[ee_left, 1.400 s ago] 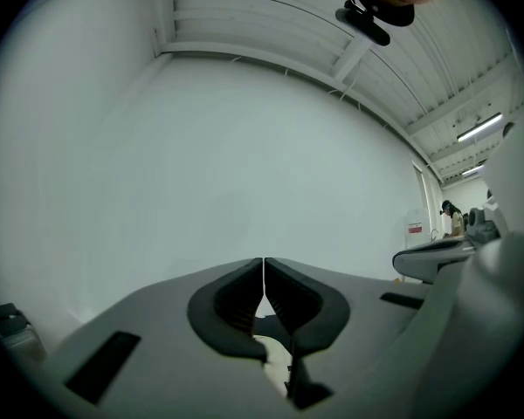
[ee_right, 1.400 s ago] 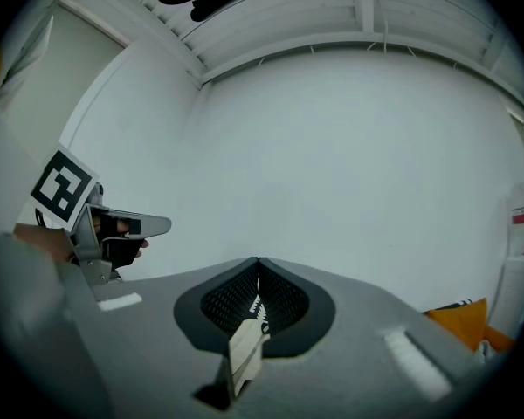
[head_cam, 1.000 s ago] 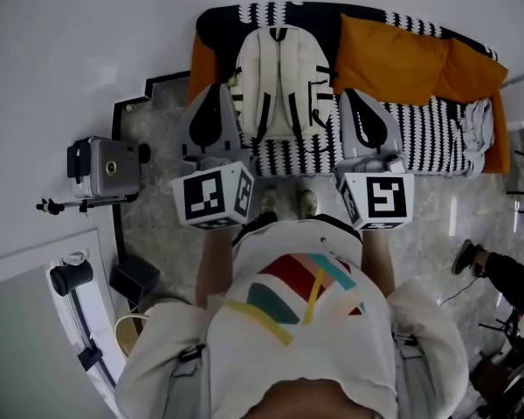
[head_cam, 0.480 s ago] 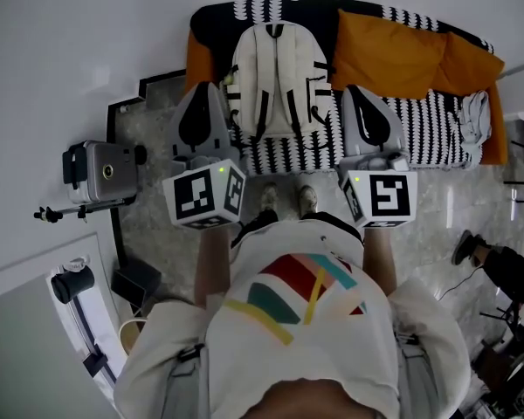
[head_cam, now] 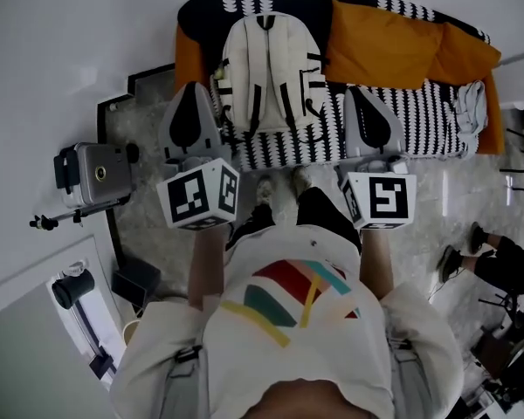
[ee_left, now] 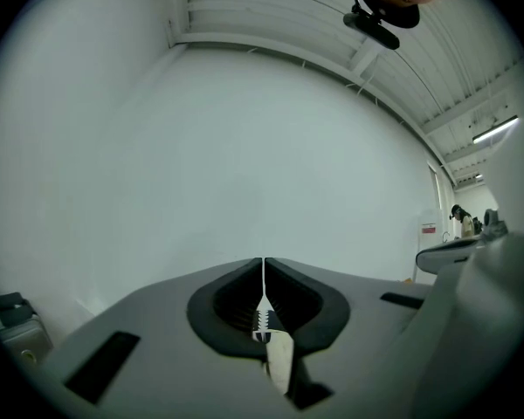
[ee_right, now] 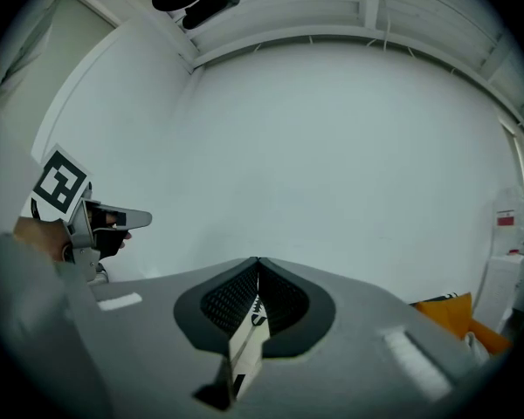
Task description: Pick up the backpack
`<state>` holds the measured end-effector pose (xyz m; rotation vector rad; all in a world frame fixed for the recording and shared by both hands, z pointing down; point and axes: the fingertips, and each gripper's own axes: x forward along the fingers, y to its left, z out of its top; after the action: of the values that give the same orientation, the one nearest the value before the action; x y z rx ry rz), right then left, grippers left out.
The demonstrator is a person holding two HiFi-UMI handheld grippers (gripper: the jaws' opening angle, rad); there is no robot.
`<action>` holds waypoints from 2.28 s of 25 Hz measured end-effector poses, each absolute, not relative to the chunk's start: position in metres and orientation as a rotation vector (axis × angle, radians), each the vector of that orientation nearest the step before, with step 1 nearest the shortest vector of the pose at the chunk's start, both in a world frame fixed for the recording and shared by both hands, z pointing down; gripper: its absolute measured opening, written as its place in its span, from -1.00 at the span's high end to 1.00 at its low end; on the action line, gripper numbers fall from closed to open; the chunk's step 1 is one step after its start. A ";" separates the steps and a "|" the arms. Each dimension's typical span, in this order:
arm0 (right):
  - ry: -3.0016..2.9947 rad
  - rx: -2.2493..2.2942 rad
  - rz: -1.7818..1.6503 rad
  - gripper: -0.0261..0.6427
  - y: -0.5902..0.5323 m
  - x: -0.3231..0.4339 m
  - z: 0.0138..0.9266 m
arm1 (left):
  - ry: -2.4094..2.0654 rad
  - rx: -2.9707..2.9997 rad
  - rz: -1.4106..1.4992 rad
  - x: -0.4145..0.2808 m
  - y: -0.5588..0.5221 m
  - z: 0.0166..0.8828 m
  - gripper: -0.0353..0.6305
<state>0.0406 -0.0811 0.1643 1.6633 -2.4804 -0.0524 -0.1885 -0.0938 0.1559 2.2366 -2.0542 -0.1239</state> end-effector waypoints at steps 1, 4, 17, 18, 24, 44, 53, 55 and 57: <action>-2.477 1.671 -0.035 0.91 -0.084 0.048 0.168 | -2.056 2.232 -0.118 -0.184 -0.096 0.157 0.84; -2.496 1.666 0.009 0.91 -0.100 0.070 0.177 | -2.084 2.226 -0.102 -0.169 -0.109 0.154 0.84; -2.524 1.642 0.108 0.91 -0.193 0.107 0.250 | -2.020 2.268 0.081 -0.123 -0.194 0.233 0.84; -2.516 1.635 0.108 0.91 -0.201 0.103 0.261 | -2.003 2.271 0.087 -0.123 -0.203 0.247 0.84; -2.441 1.621 0.079 0.91 -0.243 0.097 0.337 | -1.901 2.268 0.151 -0.130 -0.242 0.340 0.84; -2.387 1.553 0.256 0.91 -0.290 0.044 0.483 | -1.666 2.219 0.268 -0.142 -0.296 0.492 0.84; -2.315 1.503 0.484 0.08 -0.389 0.053 0.567 | -1.600 2.206 0.304 -0.165 -0.381 0.558 0.21; -2.269 1.486 0.533 0.02 -0.406 0.059 0.588 | -1.590 2.148 0.325 -0.176 -0.395 0.581 0.16; -2.229 1.467 0.583 0.01 -0.418 0.065 0.609 | -1.588 2.107 0.376 -0.185 -0.405 0.602 0.14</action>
<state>0.0648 -0.4175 0.6093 1.4666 -2.2294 0.5831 -0.1852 -0.4053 0.6017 2.1074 -1.5883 0.3762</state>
